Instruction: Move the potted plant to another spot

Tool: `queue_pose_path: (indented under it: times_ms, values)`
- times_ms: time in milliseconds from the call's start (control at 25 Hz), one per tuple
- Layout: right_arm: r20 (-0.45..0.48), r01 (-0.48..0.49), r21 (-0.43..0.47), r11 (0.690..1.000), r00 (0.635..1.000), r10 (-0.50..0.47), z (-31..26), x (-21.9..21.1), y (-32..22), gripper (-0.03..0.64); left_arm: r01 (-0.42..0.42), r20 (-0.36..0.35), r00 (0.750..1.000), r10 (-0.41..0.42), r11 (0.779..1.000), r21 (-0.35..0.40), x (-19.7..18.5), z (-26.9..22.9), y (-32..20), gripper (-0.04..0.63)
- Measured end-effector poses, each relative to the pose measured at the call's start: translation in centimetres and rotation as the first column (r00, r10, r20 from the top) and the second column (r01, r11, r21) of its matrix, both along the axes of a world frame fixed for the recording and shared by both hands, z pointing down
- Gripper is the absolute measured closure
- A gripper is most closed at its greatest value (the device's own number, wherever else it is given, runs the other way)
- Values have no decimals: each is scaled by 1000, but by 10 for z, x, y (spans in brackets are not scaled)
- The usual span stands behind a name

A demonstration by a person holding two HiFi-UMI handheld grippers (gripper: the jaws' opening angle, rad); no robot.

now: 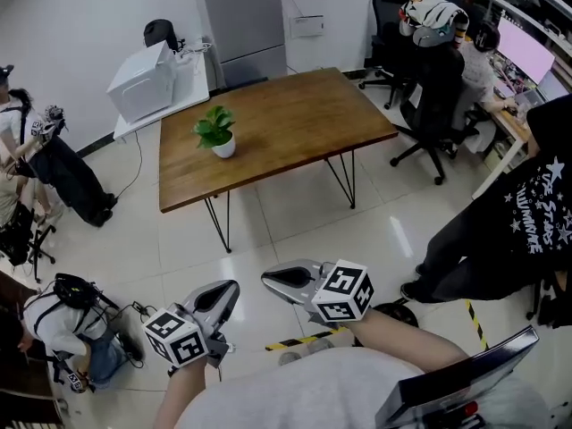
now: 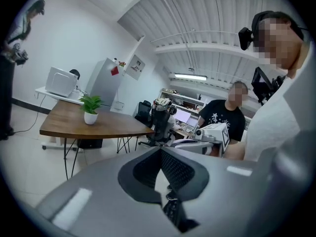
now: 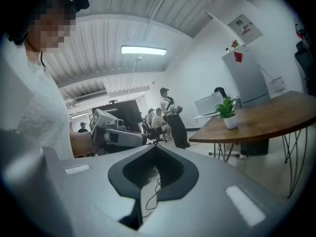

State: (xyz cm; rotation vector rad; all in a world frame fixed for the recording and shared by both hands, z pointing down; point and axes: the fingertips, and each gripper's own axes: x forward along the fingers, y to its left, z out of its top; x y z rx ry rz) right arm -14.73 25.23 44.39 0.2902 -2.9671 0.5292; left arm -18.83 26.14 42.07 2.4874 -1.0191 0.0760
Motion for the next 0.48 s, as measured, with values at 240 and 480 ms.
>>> queue_pose_path:
  times_ms: [240,480]
  values:
    - [-15,-19,66,998,1000,20,-15,-20,7,614,-12,0,1000,12,999,33,-20,-9,11,609]
    - [-14,-19,86,996,1000,20,-22,-35,8,612,-22,1,1000,22,998,55,-30,-15,11,609]
